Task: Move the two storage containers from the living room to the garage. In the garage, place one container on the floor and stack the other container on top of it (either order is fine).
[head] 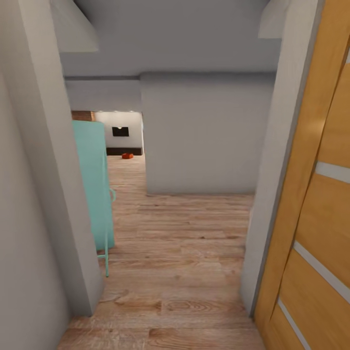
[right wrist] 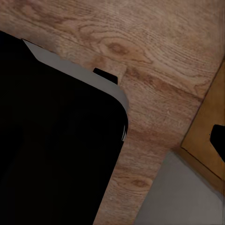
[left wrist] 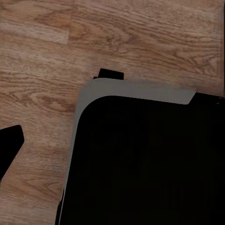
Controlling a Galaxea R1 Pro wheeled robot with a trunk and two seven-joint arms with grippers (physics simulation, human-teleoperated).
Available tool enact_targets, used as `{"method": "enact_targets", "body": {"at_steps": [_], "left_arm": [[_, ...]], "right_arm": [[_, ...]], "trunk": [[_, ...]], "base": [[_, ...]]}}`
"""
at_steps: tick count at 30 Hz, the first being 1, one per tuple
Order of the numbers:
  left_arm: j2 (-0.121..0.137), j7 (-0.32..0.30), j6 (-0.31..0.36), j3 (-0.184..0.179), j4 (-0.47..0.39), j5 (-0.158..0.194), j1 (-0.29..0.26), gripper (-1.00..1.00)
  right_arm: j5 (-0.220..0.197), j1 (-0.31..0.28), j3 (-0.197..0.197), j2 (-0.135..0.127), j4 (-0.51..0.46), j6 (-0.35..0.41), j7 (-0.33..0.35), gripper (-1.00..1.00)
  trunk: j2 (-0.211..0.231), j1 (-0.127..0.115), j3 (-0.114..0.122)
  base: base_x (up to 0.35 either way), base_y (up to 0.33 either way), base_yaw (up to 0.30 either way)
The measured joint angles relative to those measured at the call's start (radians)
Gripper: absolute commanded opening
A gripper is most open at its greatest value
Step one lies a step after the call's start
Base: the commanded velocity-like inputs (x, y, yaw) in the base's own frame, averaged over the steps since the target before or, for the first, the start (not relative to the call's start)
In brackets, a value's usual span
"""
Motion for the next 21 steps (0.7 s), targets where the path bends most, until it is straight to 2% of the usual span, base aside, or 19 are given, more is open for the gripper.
{"method": "enact_targets", "body": {"at_steps": [21], "left_arm": [[0.000, -0.001, 0.000, 0.000, 0.000, 0.000, 0.000, 1.00]], "right_arm": [[0.000, 0.000, 0.000, -0.002, 0.000, -0.002, 0.000, 1.00]], "trunk": [[0.000, 0.000, 0.000]], "base": [[0.322, 0.000, 0.000]]}}
